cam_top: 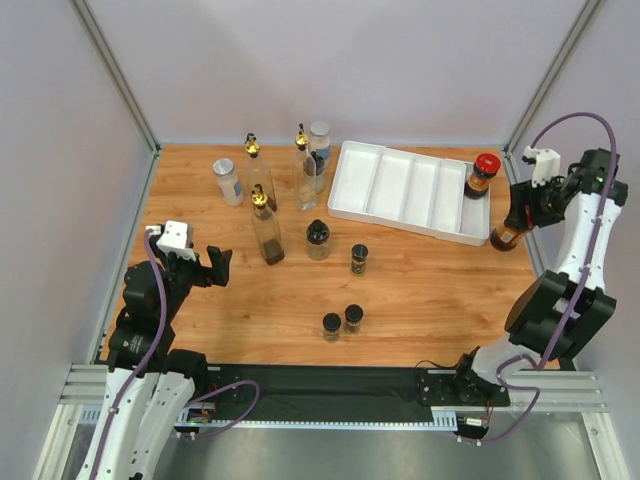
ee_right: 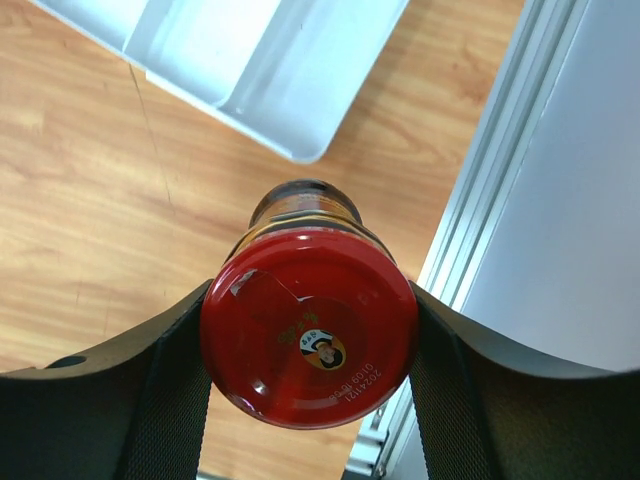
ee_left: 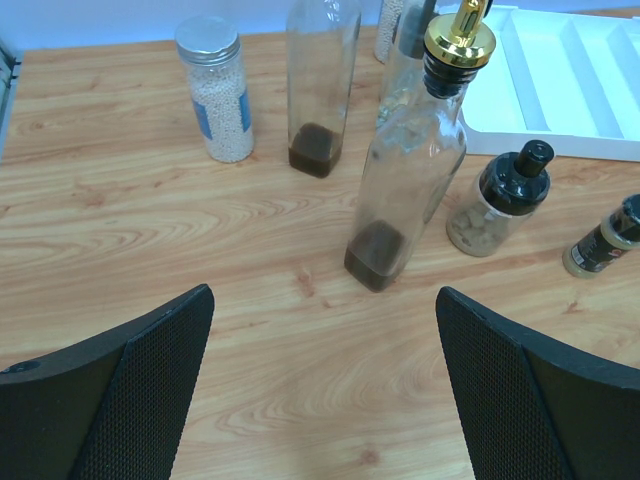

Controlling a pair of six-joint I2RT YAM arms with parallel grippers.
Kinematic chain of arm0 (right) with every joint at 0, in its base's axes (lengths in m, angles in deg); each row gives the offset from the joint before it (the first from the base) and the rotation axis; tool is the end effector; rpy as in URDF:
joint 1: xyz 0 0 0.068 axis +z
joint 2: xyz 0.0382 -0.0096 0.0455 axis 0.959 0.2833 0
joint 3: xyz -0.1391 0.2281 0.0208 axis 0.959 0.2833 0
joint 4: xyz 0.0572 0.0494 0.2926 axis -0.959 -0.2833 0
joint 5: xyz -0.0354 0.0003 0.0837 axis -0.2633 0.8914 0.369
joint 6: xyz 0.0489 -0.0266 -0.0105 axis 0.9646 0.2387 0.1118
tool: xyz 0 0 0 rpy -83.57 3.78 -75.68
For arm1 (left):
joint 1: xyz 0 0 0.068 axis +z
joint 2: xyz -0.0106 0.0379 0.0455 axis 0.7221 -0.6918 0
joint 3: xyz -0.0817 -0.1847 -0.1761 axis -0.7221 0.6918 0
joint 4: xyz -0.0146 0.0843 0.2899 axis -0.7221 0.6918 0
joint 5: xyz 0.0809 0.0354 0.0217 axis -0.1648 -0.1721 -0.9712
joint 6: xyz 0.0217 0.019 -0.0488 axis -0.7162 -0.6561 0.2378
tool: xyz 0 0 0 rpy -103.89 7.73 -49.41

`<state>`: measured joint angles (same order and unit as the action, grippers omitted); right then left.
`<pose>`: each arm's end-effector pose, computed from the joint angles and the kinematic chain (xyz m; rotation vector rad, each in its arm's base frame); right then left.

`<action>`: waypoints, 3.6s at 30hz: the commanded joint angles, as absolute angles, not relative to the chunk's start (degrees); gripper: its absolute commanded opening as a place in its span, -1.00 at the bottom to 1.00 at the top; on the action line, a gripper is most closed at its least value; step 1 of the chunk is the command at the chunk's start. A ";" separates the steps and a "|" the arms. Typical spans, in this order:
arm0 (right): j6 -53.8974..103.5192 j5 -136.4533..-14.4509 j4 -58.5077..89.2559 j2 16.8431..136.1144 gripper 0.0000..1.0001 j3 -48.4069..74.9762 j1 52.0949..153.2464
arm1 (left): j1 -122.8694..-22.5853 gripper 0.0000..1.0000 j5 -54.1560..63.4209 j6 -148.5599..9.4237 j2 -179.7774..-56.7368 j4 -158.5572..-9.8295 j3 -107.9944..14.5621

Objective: Organize the condiment bottles
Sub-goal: Pick up the bottle from the center of the board, then place the bottle in the storage box, then pick up the bottle from the center of the board.

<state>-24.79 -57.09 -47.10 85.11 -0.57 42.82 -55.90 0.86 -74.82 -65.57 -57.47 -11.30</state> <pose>0.3153 -0.1670 0.3334 -0.3993 2.4743 0.1075 0.1549 -0.0295 0.3207 0.1086 1.7595 -0.2720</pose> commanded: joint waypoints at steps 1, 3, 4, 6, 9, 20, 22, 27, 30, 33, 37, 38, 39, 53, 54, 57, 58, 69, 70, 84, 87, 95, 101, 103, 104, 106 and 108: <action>-17.96 -58.83 -38.18 87.68 -0.91 -6.35 47.16 | -56.07 0.99 1.82 -74.64 -65.26 -58.89 -11.11; -16.21 -59.71 -36.50 89.78 -0.92 -9.16 48.49 | -56.07 0.99 1.82 -74.73 -65.18 -58.89 -11.11; -15.76 -60.50 -36.07 92.05 -0.92 -10.21 49.63 | -56.07 0.99 1.82 -74.73 -65.35 -58.89 -11.02; -14.62 -61.90 -35.18 94.18 -0.92 -13.54 50.69 | -56.07 0.99 1.91 -74.82 -65.26 -58.89 -11.11; -13.91 -63.05 -35.18 98.74 -0.92 -18.29 52.62 | -56.07 1.00 1.99 -74.73 -65.53 -58.97 -11.02; -11.10 -67.54 -33.16 108.86 -0.93 -26.30 56.84 | -56.07 0.99 1.91 -74.91 -65.79 -58.89 -11.11; -10.92 -67.97 -32.90 110.35 -0.93 -26.83 57.11 | -56.07 0.99 1.91 -74.91 -65.88 -58.89 -11.11; -10.57 -69.29 -32.02 112.82 -0.92 -27.27 57.72 | -56.07 1.00 1.99 -74.82 -66.05 -58.89 -11.11; -10.57 -70.17 -31.49 114.40 -0.91 -27.80 57.90 | -56.07 0.99 1.91 -74.91 -66.14 -58.89 -11.02; -10.74 -70.52 -31.23 115.63 -0.86 -28.06 57.90 | -56.07 0.99 1.82 -74.82 -66.32 -58.89 -11.11; -10.83 -71.14 -31.14 116.69 -0.48 -28.06 57.90 | -56.07 0.99 1.91 -74.99 -66.49 -58.89 -11.11; -10.83 -71.23 -31.23 116.86 -0.35 -28.06 57.99 | -56.07 0.99 1.91 -75.00 -66.49 -58.89 -11.11; -10.92 -71.40 -31.31 117.04 -0.22 -28.06 57.99 | -56.07 0.99 2.00 -75.00 -66.41 -58.97 -11.11; -10.83 -73.69 -30.44 108.61 1.00 -23.50 58.25 | -56.07 0.99 3.75 -74.82 -65.97 -59.24 -11.11; -10.48 -73.78 -30.52 107.47 1.00 -21.93 58.25 | -56.07 1.00 3.84 -74.73 -65.88 -59.33 -11.02; -9.78 -73.25 -29.83 102.02 1.00 -16.84 58.25 | -56.07 0.99 4.54 -74.38 -65.79 -59.50 -11.02; -9.34 -73.16 -29.30 100.27 1.00 -14.90 58.25 | -56.07 0.99 4.81 -74.03 -65.88 -59.68 -11.11; -6.53 -61.83 -26.48 74.94 1.00 9.54 58.78 | -56.07 0.99 10.95 -67.88 -73.26 -57.13 -17.96; -6.35 -60.87 -26.31 71.28 1.00 11.21 59.56 | -56.07 1.00 11.57 -67.44 -73.61 -56.95 -18.31; 2.00 -39.61 -19.63 52.18 1.00 30.99 62.21 | -56.07 0.99 18.33 -62.52 -77.83 -60.20 -17.35; 1.56 -35.21 -18.23 50.25 1.00 34.50 62.21 | -56.07 0.99 20.54 -63.21 -79.85 -64.59 -16.30; -0.90 -31.07 -16.37 48.57 1.00 38.64 62.21 | -56.16 0.98 21.15 -70.68 -85.03 -78.38 -14.19; -1.87 -31.24 -17.25 48.31 1.00 38.82 62.21 | -56.25 0.94 20.28 -72.09 -91.09 -86.38 -15.15; -1.95 -31.41 -17.34 48.05 1.00 38.82 62.21 | -56.60 0.91 20.19 -72.36 -93.64 -87.45 -16.37; -2.13 -31.50 -17.34 47.78 1.00 38.82 62.21 | -56.60 0.89 20.10 -72.27 -94.52 -87.80 -16.82; -2.39 -31.68 -17.52 47.43 1.00 38.91 62.21 | -57.30 0.88 20.01 -72.53 -97.15 -88.77 -18.22; -2.48 -32.03 -17.69 47.17 1.00 38.82 62.21 | -57.91 0.85 19.58 -72.97 -98.74 -89.64 -19.02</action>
